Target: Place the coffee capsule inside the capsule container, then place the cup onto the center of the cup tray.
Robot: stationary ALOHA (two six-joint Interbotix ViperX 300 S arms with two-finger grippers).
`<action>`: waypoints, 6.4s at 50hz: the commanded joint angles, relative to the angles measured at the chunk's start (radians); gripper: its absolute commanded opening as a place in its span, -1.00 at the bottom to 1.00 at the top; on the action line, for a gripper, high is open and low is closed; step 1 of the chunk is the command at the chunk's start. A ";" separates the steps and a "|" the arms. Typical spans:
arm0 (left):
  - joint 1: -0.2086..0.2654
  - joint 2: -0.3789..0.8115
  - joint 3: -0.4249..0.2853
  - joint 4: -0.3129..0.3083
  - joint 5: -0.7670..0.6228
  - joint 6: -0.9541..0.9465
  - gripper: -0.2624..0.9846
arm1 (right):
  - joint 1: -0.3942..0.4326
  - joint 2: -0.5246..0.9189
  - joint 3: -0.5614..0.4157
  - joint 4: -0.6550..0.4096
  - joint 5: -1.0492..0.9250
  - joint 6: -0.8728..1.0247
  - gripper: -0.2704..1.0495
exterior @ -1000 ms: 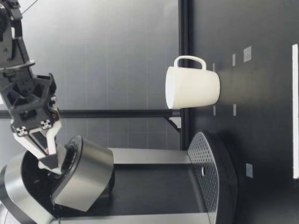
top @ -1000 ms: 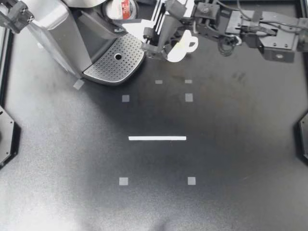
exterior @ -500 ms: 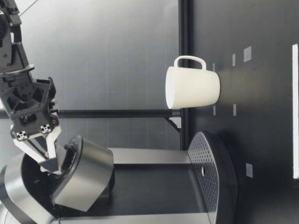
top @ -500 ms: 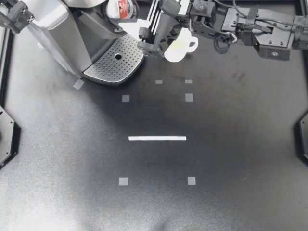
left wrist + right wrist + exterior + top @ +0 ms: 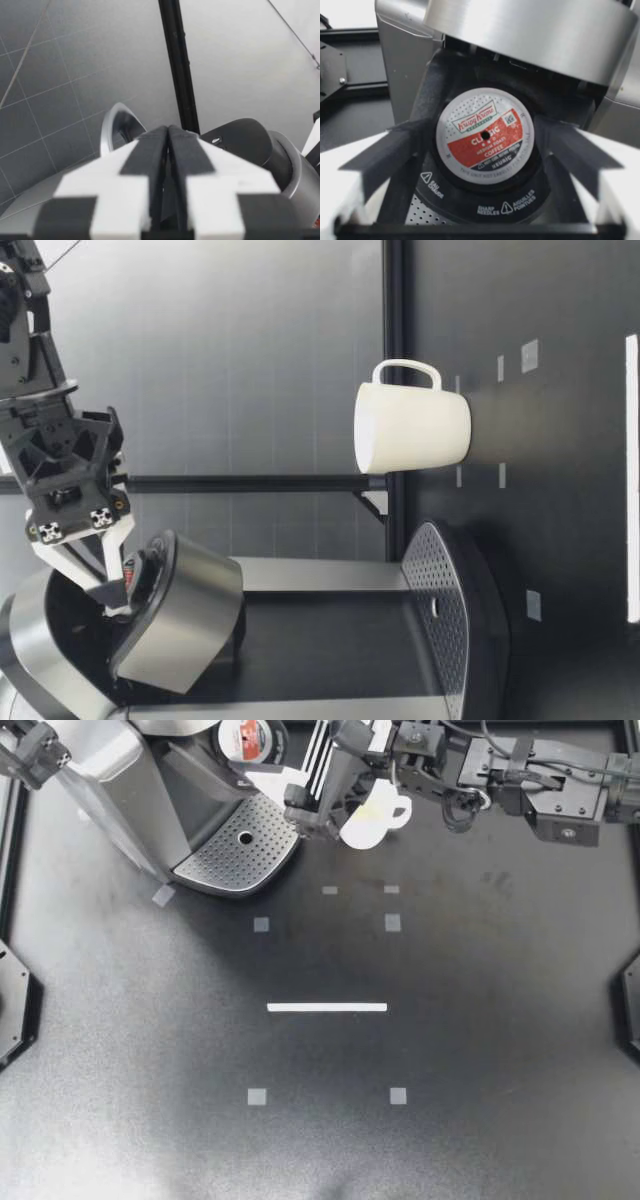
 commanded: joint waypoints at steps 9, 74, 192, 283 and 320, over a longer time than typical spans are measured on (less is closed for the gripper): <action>0.003 -0.003 -0.009 0.005 0.020 -0.003 -0.37 | -0.006 -0.051 0.025 0.003 -0.061 0.002 0.75; 0.120 0.054 0.060 0.067 0.215 -0.216 -0.37 | 0.106 -0.400 0.488 0.029 -0.491 0.067 0.39; 0.000 0.261 -0.193 0.015 -0.173 -0.126 -0.37 | 0.115 -0.535 0.554 0.026 -0.403 0.089 0.38; -0.469 0.130 -0.328 -0.690 0.383 0.609 -0.37 | -0.417 -0.014 0.089 0.472 0.808 -0.784 0.36; -0.469 0.086 -0.318 -0.652 0.385 0.609 -0.37 | -0.396 0.087 0.074 0.494 0.811 -0.857 0.33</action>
